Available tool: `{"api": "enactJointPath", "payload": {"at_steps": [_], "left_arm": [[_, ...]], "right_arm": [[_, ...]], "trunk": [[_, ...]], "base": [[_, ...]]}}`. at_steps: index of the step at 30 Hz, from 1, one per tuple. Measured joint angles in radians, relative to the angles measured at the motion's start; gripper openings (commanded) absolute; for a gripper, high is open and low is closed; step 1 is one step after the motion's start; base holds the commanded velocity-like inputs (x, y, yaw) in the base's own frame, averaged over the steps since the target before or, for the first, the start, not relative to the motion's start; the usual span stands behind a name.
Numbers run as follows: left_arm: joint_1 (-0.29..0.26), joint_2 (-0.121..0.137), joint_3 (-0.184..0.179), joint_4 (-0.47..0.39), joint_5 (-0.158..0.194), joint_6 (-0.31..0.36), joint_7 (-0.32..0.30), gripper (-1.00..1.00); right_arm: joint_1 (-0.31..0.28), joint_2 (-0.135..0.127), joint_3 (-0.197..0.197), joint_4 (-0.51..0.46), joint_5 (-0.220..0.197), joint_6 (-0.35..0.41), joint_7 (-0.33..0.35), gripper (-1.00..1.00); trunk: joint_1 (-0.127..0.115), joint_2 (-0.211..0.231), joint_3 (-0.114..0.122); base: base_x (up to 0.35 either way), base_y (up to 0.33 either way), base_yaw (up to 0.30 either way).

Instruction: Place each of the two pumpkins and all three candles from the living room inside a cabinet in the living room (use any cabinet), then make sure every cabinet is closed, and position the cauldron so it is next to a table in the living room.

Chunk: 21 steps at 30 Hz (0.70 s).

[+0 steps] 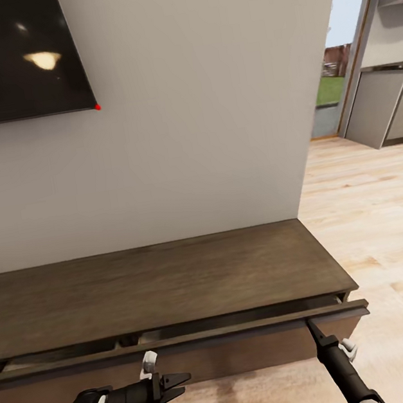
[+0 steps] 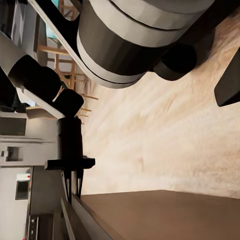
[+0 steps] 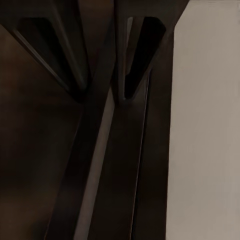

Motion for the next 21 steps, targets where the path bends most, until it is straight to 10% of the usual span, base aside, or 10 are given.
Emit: {"api": "enactJointPath", "payload": {"at_steps": [21], "left_arm": [[0.000,0.002,0.000,0.000,0.000,0.000,0.000,1.00]], "right_arm": [[0.000,0.001,-0.006,0.000,-0.006,0.000,-0.002,-1.00]], "trunk": [[0.000,0.000,0.000]], "base": [[-0.136,0.000,0.000]]}}
